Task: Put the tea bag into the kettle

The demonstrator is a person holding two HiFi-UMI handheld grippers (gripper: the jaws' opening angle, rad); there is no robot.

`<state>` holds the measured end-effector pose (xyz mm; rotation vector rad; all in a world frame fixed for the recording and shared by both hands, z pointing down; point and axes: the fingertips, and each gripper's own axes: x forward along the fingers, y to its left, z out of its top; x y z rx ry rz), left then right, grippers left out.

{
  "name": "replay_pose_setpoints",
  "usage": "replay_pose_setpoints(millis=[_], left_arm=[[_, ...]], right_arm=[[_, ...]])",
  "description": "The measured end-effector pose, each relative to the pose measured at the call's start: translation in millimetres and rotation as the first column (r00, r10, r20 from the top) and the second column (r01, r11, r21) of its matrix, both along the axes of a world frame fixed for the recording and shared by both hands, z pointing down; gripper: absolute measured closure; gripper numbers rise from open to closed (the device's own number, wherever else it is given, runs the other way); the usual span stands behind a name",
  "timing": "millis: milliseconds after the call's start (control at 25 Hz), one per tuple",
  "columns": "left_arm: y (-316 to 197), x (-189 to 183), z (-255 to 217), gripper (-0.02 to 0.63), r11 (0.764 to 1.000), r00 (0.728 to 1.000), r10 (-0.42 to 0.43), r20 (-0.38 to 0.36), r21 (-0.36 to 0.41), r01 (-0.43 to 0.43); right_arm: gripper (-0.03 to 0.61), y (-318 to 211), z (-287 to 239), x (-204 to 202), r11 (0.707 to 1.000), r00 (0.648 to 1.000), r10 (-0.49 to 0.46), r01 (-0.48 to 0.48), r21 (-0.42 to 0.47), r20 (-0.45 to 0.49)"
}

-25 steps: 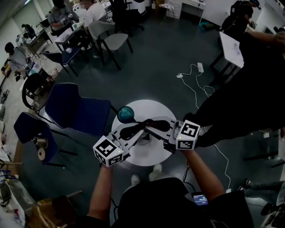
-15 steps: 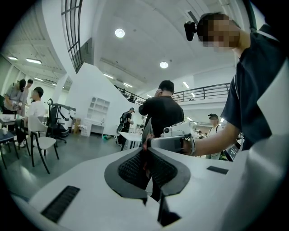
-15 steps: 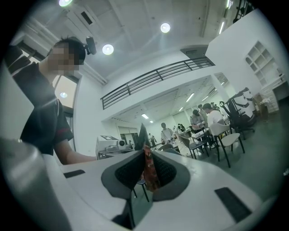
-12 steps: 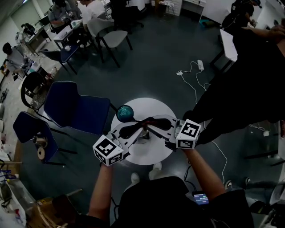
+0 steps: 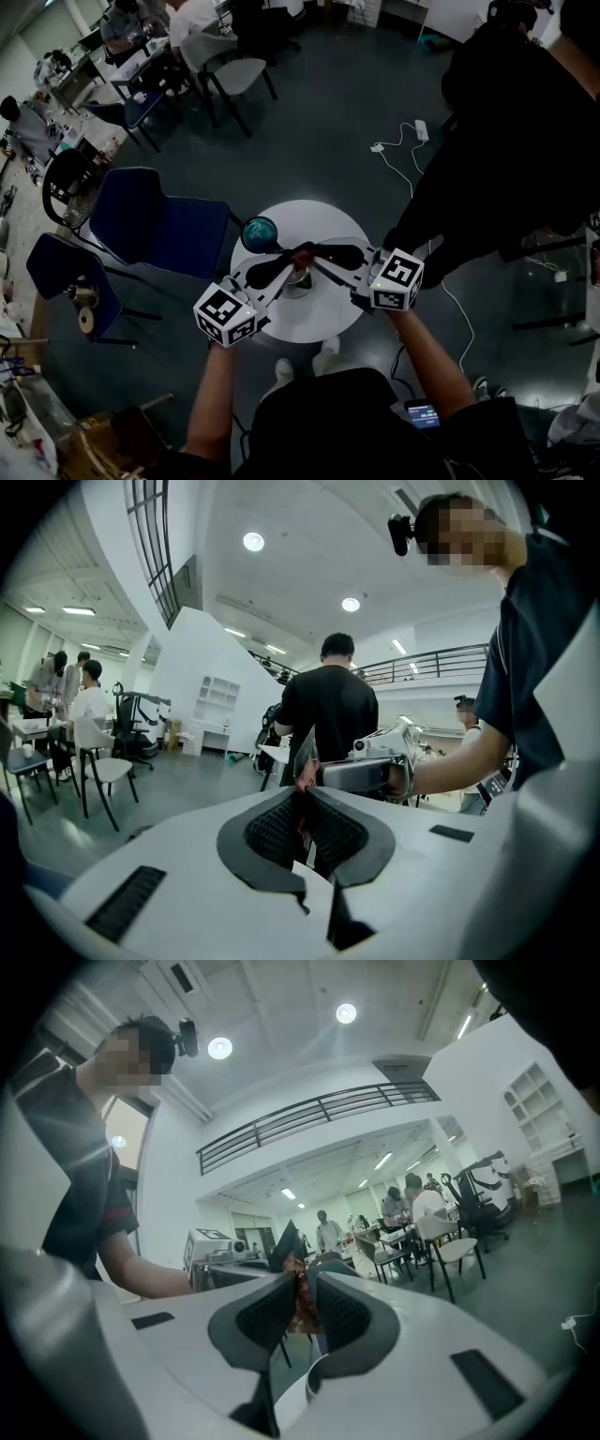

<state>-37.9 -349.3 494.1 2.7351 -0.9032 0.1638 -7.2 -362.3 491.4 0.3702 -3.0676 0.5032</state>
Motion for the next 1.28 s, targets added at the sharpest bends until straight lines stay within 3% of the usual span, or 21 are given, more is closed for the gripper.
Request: replay_pose_setpoints(millis=[280,640,1280], left_arm=[[-10.3,-10.0,18.2,0.581,0.995,0.995,-0.098,0.035,-0.031,0.099],[-24.4,-17.4,56.5,0.581,0.976,0.973,-0.187,0.136,-0.086,0.199],[-21.8,-30.4,114.8,0.581,0.948,0.939,-0.237,0.249,-0.151,0.280]], right_arm=[[0.522,-14.9,15.4,27.2,0.996,0.995,0.094,-0.095,-0.004,-0.044],[0.522,-15.2,23.0,36.0,0.995,0.993,0.099,-0.100,-0.004,-0.068],[0.529,-9.6,31.8,40.9,0.995,0.991,0.096,-0.097,-0.003,-0.089]])
